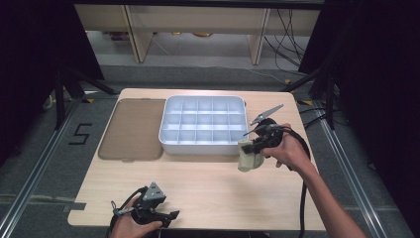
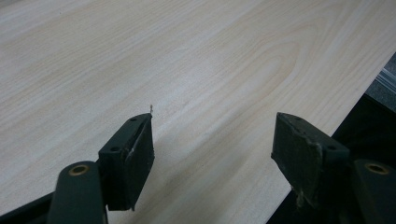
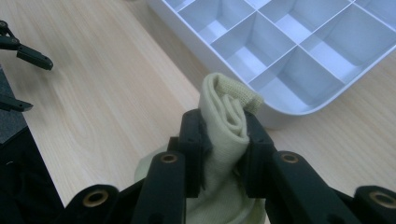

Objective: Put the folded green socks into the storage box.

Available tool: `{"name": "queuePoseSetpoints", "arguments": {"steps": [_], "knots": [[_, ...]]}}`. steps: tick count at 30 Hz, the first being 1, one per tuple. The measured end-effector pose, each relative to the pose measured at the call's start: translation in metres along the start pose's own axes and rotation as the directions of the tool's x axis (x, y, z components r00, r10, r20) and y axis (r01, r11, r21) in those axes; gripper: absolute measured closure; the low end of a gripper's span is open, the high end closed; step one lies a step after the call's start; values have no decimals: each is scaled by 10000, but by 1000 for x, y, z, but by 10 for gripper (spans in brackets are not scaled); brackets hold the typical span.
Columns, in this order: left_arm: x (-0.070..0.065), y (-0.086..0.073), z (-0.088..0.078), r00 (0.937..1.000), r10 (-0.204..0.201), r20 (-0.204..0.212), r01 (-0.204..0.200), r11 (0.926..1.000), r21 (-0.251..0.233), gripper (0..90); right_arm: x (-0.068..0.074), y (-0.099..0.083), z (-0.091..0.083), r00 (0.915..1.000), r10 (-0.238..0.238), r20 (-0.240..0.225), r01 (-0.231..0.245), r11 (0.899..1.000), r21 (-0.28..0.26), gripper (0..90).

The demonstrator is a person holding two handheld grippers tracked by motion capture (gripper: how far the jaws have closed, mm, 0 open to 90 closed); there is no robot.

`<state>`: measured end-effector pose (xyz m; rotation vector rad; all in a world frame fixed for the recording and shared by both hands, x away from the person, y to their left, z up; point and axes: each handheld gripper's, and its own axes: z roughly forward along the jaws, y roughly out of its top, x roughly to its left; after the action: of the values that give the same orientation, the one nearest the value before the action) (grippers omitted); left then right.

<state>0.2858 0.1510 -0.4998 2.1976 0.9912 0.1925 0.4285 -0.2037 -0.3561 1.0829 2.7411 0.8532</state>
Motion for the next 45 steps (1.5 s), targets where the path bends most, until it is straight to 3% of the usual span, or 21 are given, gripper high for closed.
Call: {"name": "queuePoseSetpoints", "arguments": {"steps": [1,3,5,6,9,11,13,18,19,22,23,26,29,31,33,34,39,41,45], "knots": [[0,0,0,10000,-7,0,7,10000,-4,289,-3,2,-1,9997,-250,-3,250,9997,-73,744],[0,0,1,10000,-20,43,20,10000,-6,289,-4,6,-3,9999,-25,160,24,10000,61,744],[-1,0,1,9999,-31,117,31,10000,-2,289,-6,11,-3,9997,-204,121,204,9998,-2,744],[0,0,1,9997,207,157,-208,9998,61,289,-6,13,-4,9998,-151,98,151,9999,86,744],[0,0,0,9995,278,121,-278,9996,72,288,-11,20,-3,9992,-302,278,300,9995,81,744],[-1,0,0,9999,150,45,-151,9999,29,289,-12,24,-3,9990,-196,396,189,9996,190,744],[0,0,1,9996,272,-27,-272,9996,32,288,-14,29,-2,9986,-53,533,39,9996,270,744],[0,0,0,9996,248,162,-251,9995,198,287,-21,40,4,9984,-293,476,286,9995,158,744],[0,-1,1,9996,194,181,-194,9998,43,287,-20,42,4,9983,-151,566,136,9995,282,744],[0,-1,1,9995,274,180,-275,9996,23,286,-25,49,6,9972,-404,628,394,9991,177,744],[0,-1,1,9996,249,160,-249,9997,7,286,-25,50,7,9977,-160,661,138,9993,334,744],[0,0,1,9995,263,171,-263,9997,9,286,-30,54,10,9973,-322,661,305,9992,263,744],[-1,-1,0,9998,113,135,-113,9999,14,286,-33,57,12,9980,-32,637,13,9996,297,744],[0,0,1,9996,235,176,-235,9997,21,286,-35,59,13,9973,128,722,-156,9991,389,744],[-1,-1,1,9999,73,146,-74,9999,97,286,-38,62,14,9977,-25,671,7,9996,275,744],[-2,-1,1,9999,16,171,-18,10000,94,286,-39,63,13,9978,153,651,-175,9993,329,744],[-2,-1,1,9998,24,183,-26,9999,109,286,-42,72,15,9971,80,752,-115,9988,471,744],[-1,0,0,9993,308,203,-312,9993,193,286,-44,75,15,9963,194,837,-237,9985,498,744],[-1,-1,2,9995,287,111,-289,9995,147,285,-51,78,19,9942,224,1056,-290,9977,610,744]]}}
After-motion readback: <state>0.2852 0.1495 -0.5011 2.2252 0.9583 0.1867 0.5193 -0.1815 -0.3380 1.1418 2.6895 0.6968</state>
